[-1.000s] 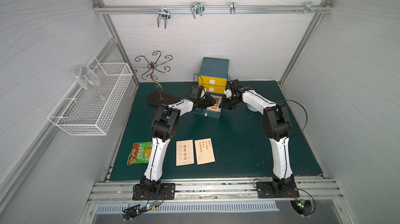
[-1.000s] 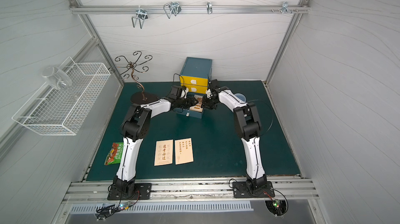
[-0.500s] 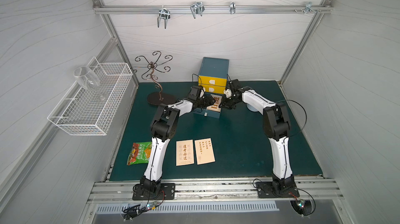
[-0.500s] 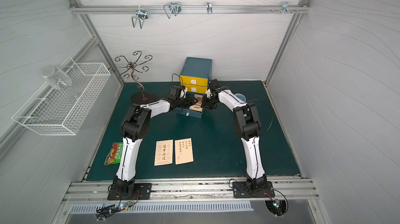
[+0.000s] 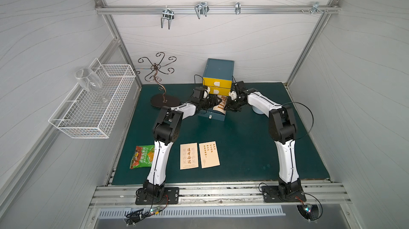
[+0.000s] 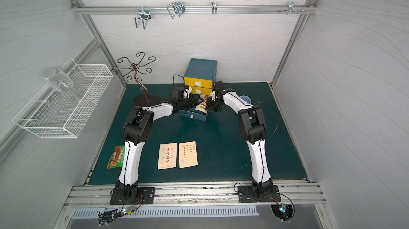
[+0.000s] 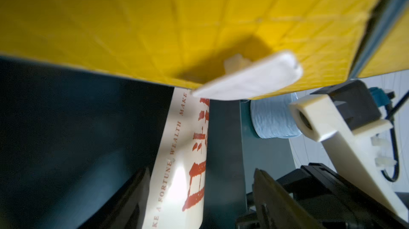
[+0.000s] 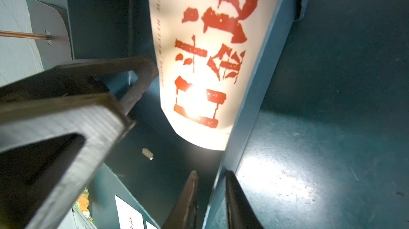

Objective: Take the postcards out of the drawer
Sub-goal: Pick up the postcard from the drawer.

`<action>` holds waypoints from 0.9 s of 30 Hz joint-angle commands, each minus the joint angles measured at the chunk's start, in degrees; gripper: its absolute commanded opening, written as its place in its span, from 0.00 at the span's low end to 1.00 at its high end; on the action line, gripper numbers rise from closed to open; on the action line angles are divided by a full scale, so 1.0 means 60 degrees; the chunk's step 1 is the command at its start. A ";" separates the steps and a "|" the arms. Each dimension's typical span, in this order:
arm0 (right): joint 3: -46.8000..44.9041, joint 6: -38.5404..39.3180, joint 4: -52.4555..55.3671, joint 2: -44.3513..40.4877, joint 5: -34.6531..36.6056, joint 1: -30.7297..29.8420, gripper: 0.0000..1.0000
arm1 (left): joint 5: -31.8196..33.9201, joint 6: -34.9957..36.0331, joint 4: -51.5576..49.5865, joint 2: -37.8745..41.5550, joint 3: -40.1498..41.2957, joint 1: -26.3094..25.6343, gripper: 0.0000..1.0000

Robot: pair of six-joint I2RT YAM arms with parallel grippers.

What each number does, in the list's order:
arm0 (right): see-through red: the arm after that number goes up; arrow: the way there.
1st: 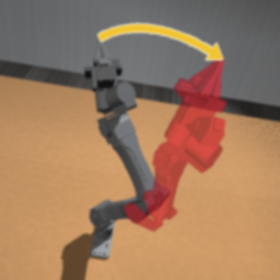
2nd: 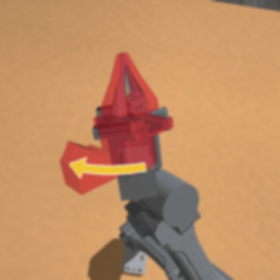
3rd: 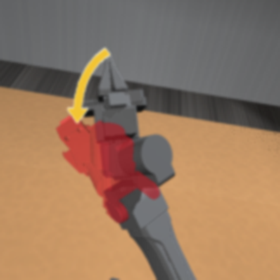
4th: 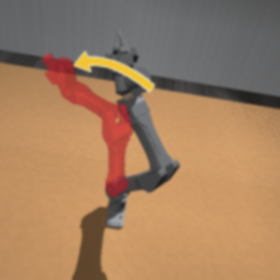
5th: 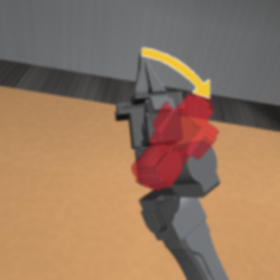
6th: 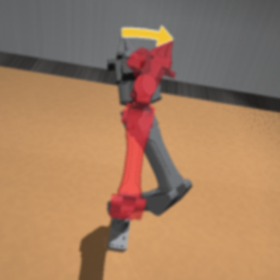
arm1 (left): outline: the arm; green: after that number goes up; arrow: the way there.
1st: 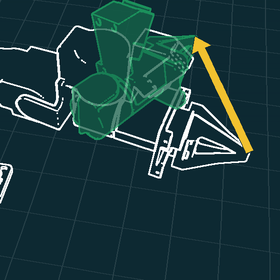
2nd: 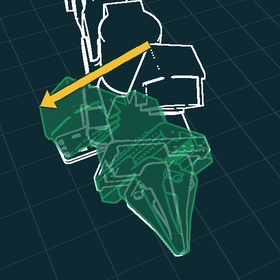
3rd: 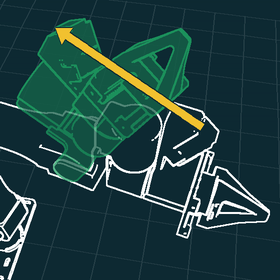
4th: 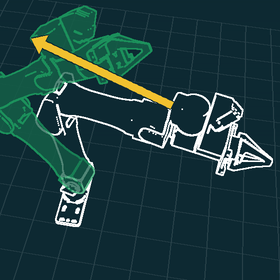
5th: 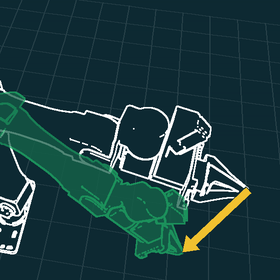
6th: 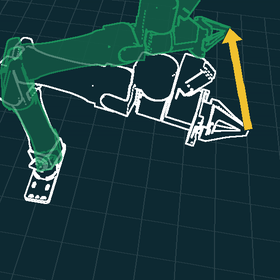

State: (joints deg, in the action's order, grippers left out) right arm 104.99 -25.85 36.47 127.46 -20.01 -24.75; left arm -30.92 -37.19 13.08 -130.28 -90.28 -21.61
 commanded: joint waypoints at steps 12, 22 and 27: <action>0.0111 0.0104 -0.0012 0.0167 -0.0334 -0.0108 0.25 | -0.0633 -0.0467 0.1097 0.0427 0.0120 -0.0017 0.67; 0.0080 0.0105 -0.0028 0.0141 -0.0303 -0.0108 0.25 | -0.0077 -0.0405 0.0041 0.0443 -0.0069 0.0012 0.37; 0.0109 0.0074 -0.0012 0.0144 -0.0283 -0.0108 0.26 | 0.0199 -0.0462 -0.0721 0.0343 -0.0352 0.0027 0.19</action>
State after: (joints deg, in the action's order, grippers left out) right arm 104.99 -25.89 36.47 127.46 -20.47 -24.75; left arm -31.07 -40.27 10.79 -129.78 -89.82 -21.63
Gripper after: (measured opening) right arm 0.259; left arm 0.205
